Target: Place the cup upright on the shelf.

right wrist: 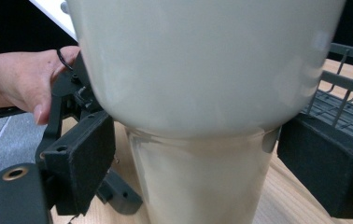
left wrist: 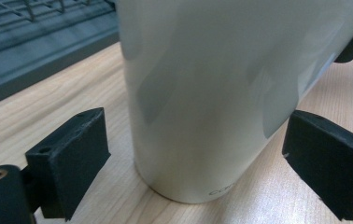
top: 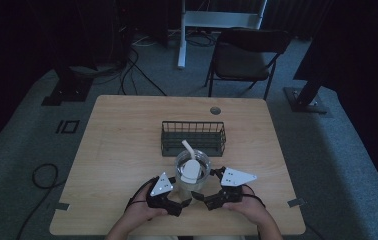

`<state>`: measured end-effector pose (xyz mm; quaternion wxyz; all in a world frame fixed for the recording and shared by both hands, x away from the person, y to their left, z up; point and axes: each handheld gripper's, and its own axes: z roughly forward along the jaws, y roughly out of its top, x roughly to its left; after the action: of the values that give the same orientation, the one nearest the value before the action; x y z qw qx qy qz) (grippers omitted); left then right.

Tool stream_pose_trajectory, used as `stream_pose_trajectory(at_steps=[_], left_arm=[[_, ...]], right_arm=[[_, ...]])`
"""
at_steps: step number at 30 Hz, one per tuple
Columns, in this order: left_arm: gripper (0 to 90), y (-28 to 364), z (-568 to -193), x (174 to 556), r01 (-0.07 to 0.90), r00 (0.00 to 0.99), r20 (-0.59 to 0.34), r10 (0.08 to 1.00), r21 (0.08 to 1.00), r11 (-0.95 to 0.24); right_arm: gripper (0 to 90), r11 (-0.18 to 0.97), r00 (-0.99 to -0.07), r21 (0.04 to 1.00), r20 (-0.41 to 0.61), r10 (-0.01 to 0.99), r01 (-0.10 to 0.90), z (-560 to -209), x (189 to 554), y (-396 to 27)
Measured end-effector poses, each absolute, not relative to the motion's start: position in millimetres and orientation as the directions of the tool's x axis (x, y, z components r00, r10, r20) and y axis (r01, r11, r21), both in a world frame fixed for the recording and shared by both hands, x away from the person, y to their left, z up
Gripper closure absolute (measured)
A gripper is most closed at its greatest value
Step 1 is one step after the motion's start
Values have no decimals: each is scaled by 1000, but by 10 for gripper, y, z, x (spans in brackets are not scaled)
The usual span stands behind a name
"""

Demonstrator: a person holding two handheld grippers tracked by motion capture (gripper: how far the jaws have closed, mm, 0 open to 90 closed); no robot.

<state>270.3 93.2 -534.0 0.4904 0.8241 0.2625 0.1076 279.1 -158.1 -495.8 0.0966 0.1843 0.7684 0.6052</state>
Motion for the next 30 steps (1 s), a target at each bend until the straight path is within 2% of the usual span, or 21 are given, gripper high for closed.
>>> stream_pose_trajectory(at_steps=[19, 30], left_arm=[[104, 776, -5400, 2812, 221, 875, -33, 482, 915, -338], [115, 782, -5388, 2863, 193, 890, -18, 456, 921, -340]], right_arm=[[85, 223, -933, 969, 18, 360, 104, -5012, 2912, -1453], [87, 203, -918, 972, 29, 396, 118, -5020, 2926, -1397]])
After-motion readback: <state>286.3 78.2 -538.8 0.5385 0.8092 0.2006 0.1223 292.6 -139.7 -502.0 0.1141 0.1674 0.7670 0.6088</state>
